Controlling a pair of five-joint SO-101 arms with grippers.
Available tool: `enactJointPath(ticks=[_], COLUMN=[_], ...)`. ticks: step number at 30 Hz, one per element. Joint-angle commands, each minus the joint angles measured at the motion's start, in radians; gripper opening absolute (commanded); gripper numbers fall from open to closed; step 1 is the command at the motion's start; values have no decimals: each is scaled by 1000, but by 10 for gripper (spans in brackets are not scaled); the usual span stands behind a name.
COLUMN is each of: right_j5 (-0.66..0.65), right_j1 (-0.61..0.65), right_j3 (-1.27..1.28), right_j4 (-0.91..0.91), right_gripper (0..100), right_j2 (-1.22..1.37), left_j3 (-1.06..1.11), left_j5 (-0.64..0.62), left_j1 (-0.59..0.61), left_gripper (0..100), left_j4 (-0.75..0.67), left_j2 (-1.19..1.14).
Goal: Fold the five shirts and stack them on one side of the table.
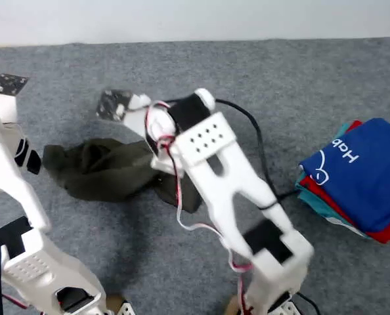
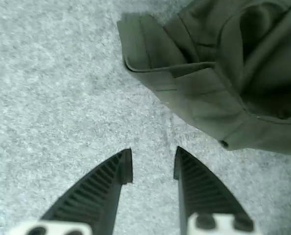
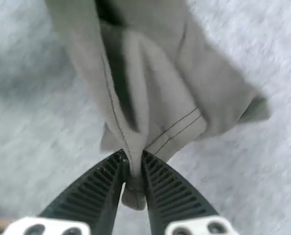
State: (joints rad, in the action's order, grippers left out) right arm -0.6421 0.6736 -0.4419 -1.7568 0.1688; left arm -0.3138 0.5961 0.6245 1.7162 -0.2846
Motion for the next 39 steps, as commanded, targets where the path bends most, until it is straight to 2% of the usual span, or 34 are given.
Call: enactJointPath(ticks=[1, 10, 15, 23, 32, 39], right_j5=[-3, 38, 40, 38, 38, 75], right_j1=[13, 19, 19, 12, -30, -28], right_j3=[209, 374, 580, 853, 865, 865], right_j4=[-38, -38, -38, -18, -8, 7], right_gripper=[11, 11, 11, 11, 11, 11], right_j2=[-180, -220, -331, -558, -519, -479], left_j3=[8, 4, -1, -16, -18, -102], left_j5=[12, 31, 28, -25, -21, -23], left_j1=[-40, -189, -226, -204, -112, -100], left_gripper=[148, 171, 175, 177, 205, 222], left_j4=[8, 21, 15, -41, -41, -40], left_j2=[14, 12, 14, 2, -192, -207])
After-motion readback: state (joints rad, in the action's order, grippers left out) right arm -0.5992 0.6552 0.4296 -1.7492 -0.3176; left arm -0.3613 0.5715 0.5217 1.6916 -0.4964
